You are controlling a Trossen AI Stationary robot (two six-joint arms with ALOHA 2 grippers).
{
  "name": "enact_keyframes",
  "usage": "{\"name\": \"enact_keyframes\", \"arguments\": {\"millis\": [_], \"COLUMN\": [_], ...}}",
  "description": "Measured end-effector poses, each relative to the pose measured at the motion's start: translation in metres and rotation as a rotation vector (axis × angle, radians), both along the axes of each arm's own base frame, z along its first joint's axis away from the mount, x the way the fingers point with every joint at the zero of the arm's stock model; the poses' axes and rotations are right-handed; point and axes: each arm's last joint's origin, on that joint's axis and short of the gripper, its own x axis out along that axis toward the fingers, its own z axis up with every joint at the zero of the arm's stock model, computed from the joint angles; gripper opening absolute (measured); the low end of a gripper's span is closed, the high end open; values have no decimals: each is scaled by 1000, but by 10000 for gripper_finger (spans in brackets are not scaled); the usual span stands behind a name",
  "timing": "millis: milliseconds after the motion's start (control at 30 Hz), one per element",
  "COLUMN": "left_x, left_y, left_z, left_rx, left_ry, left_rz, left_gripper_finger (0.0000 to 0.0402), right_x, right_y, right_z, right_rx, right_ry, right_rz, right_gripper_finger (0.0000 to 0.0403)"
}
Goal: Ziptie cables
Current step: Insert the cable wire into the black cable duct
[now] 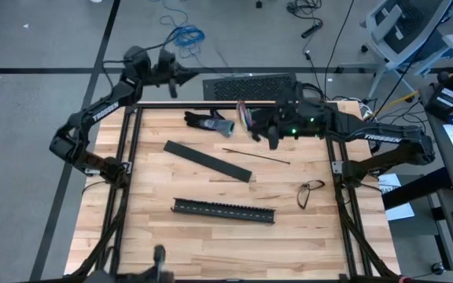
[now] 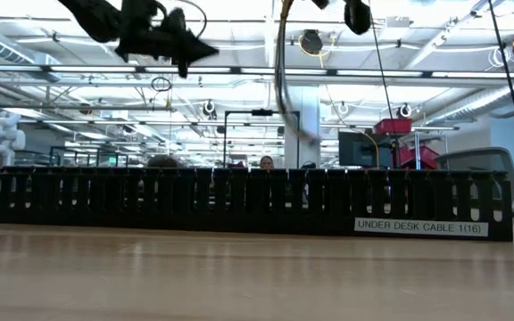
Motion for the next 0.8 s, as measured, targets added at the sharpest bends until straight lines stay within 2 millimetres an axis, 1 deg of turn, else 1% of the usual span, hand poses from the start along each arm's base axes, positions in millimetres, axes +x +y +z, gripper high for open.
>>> {"name": "enact_keyframes", "arguments": {"millis": [67, 167, 267, 367, 500, 633, 700, 800], "left_x": [0, 5, 16, 29, 55, 79, 85, 86], "left_y": [-8, -23, -37, -53, -73, -93, -99, -99], "left_z": [7, 11, 14, 16, 11, 5, 2, -2], "left_rx": [-35, -106, -118, -75, -50, 10, 17, -8], "left_ry": [-25, -10, -5, -12, -10, -13, -5, 23], "left_rz": [-135, -286, -361, -418, -460, -443, -447, -443], "left_gripper_finger": [0, 0, 0, 0, 0, 0, 0, 0], "right_x": [1, 1, 0, 1, -1, 3, 7, 11], "right_y": [-7, -16, -23, -27, -30, -31, -28, -19], "right_z": [5, 9, 12, 18, 26, 24, 20, 17], "right_rx": [-11, -7, -2, -5, 2, 51, 80, 107], "right_ry": [-59, -108, -148, -213, -297, -297, -281, -259], "right_rz": [-25, -62, -90, -102, -115, -122, -109, -72], "right_gripper_finger": [7, 7, 7, 7, 7, 7, 6, 6]}}
